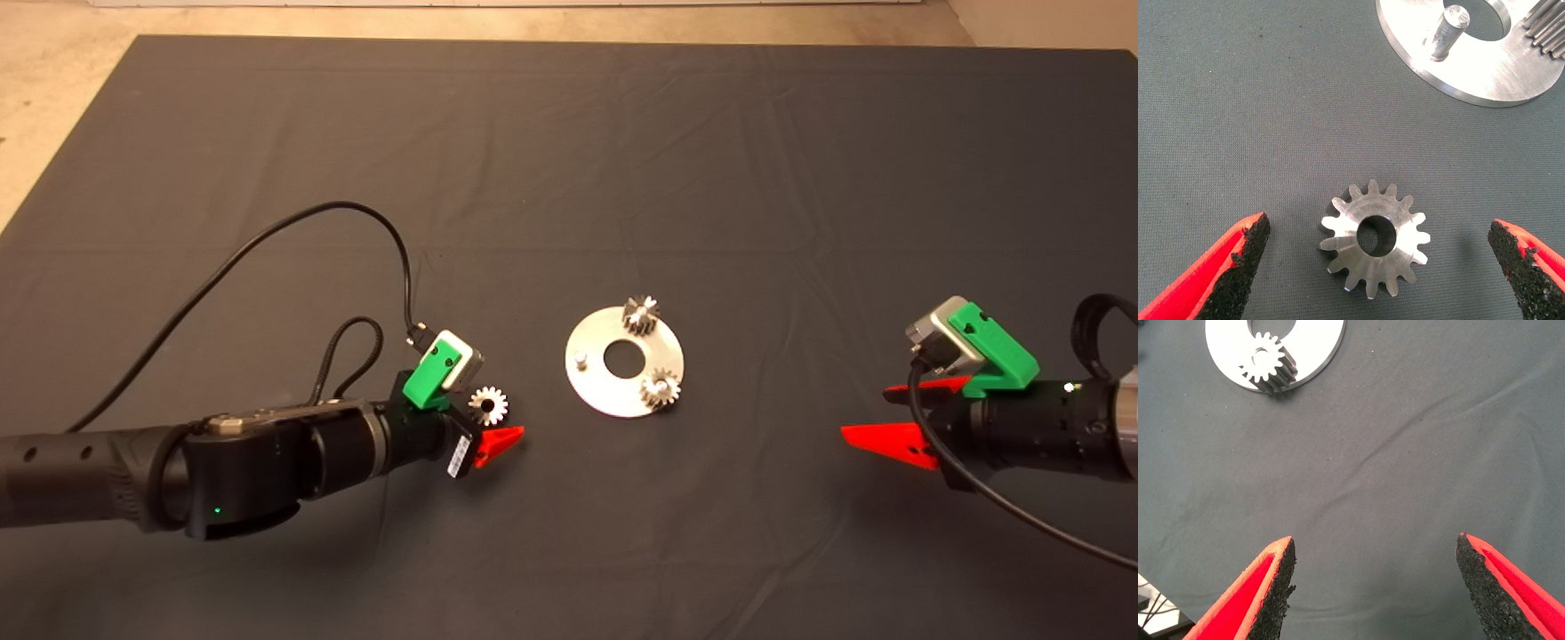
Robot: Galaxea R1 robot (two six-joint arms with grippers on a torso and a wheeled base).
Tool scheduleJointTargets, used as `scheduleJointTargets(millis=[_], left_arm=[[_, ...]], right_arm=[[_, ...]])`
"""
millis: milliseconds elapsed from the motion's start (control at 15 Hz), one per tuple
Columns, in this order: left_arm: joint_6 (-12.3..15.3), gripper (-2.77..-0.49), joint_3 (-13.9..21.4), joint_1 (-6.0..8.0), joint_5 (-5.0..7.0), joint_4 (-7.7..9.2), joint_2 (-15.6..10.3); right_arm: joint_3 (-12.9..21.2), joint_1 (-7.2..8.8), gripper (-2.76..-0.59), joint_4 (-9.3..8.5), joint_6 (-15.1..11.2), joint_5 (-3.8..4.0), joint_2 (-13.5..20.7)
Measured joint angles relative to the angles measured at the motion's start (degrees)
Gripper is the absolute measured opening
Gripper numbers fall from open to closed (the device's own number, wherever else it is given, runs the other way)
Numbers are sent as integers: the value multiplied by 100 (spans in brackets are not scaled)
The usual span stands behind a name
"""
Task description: Install three planetary gears onto the carrier pins
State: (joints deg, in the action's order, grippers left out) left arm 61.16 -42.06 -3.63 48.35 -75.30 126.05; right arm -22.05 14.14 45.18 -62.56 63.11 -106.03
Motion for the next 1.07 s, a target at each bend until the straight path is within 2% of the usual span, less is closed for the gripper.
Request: scheduleJointTargets(millis=[133,200,333,467,600,733,1067], left_arm=[[0,-88,-9,1,-1,-5,0],[0,-99,-11,1,-1,-20,2],[-19,-104,-41,-16,0,-49,68],[-210,-104,-57,-58,-6,-49,132],[-234,-118,-57,-63,-12,-51,143],[-240,-118,-59,-63,-12,-52,140],[-325,-146,-57,-63,-12,-52,140]], right_arm=[[0,0,-158,0,0,1,0],[0,0,-158,0,0,1,0],[0,0,-158,0,0,-3,0],[0,0,-158,0,0,1,2],[0,0,-158,0,0,1,5],[0,0,-158,0,0,-5,57],[0,2,-158,0,0,1,80]])
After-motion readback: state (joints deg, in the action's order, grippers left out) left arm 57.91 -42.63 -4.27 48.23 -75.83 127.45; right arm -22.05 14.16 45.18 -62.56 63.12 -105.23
